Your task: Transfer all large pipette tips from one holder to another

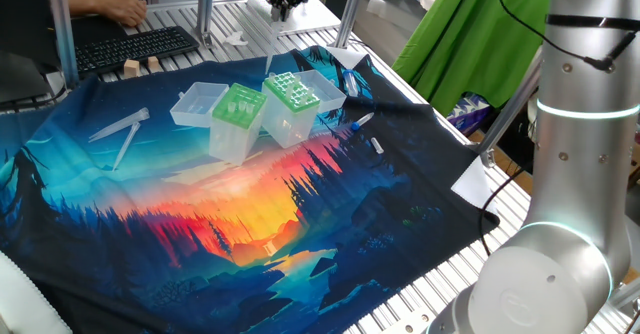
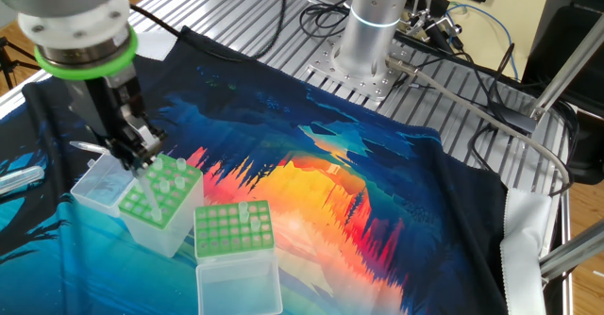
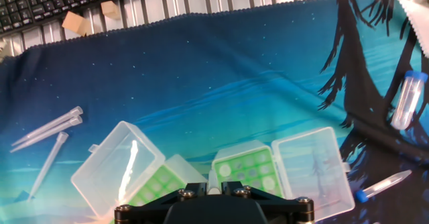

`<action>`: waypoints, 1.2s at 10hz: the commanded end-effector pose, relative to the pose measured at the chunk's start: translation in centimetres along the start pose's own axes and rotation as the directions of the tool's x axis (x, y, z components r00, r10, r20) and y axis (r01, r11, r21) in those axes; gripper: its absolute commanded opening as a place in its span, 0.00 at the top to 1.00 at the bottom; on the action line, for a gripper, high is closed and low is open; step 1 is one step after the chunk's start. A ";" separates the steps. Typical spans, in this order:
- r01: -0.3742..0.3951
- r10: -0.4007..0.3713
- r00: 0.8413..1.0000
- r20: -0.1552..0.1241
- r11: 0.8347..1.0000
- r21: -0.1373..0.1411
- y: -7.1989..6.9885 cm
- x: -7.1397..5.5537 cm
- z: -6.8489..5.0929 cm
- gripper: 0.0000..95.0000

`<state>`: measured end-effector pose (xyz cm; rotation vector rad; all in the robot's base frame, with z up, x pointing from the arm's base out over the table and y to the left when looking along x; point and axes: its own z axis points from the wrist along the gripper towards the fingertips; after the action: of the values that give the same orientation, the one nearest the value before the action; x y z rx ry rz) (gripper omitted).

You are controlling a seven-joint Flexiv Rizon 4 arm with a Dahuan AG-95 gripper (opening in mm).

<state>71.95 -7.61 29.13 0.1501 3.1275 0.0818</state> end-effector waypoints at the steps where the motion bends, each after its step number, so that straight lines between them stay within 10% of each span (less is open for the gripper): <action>1: 0.012 -0.012 1.000 0.010 1.000 0.002 -0.6 0.3 0.1 1.00; 4: -0.011 0.011 1.000 0.004 0.999 -0.036 -0.9 0.4 0.1 1.00; 6: -0.092 0.091 0.996 -0.016 0.990 -0.110 -0.6 0.6 0.1 1.00; 12: -0.122 0.121 0.992 -0.024 0.988 -0.090 1.1 1.5 -0.6 1.00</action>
<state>70.49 -6.34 29.74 0.3438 3.1193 0.2247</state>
